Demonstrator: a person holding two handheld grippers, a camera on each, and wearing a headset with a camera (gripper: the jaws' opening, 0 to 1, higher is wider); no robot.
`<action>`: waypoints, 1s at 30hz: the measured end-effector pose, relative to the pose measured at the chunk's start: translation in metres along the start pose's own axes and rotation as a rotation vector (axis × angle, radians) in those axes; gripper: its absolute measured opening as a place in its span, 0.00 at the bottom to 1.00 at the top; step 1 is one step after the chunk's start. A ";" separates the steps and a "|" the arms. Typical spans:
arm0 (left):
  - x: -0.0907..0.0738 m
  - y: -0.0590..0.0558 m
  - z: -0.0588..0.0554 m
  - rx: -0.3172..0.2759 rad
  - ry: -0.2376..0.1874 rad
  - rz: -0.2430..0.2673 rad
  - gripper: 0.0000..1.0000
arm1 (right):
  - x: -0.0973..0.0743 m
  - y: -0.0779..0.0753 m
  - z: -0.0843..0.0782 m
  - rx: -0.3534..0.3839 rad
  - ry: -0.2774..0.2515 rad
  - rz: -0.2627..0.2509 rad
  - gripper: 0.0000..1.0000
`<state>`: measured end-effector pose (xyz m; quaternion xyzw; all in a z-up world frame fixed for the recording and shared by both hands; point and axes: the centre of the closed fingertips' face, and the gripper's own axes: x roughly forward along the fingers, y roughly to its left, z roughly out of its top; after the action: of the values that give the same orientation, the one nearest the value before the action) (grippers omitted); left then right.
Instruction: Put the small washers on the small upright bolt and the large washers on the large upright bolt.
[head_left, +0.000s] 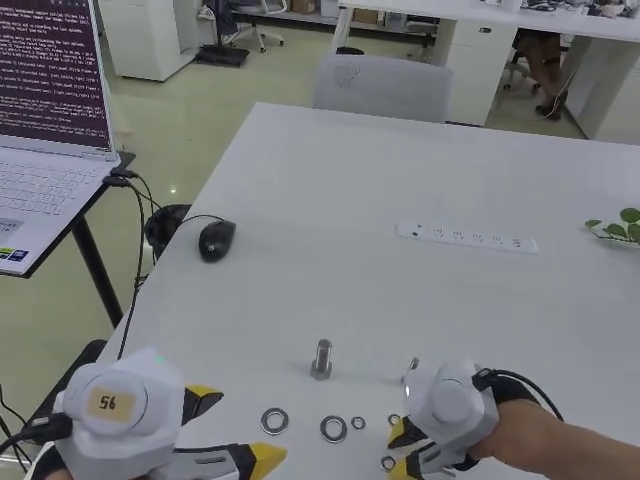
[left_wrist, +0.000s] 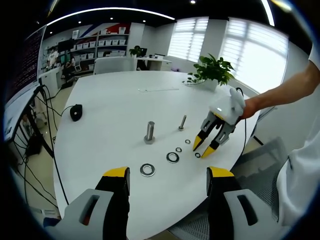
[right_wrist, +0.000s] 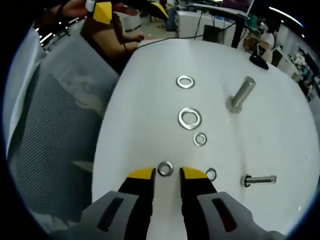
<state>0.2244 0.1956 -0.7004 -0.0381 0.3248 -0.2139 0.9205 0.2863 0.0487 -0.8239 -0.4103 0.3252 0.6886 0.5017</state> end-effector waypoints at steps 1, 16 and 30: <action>0.000 0.000 0.000 -0.001 -0.001 0.000 0.62 | 0.000 0.000 0.000 -0.005 0.002 0.002 0.21; -0.001 -0.002 -0.001 -0.006 -0.007 0.002 0.61 | 0.000 0.001 0.000 -0.088 0.062 -0.017 0.14; -0.004 0.002 -0.001 -0.013 -0.013 0.015 0.61 | -0.003 0.002 -0.007 0.028 0.026 -0.046 0.13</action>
<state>0.2217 0.1994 -0.6990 -0.0430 0.3202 -0.2046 0.9240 0.2867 0.0412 -0.8240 -0.4194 0.3320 0.6669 0.5188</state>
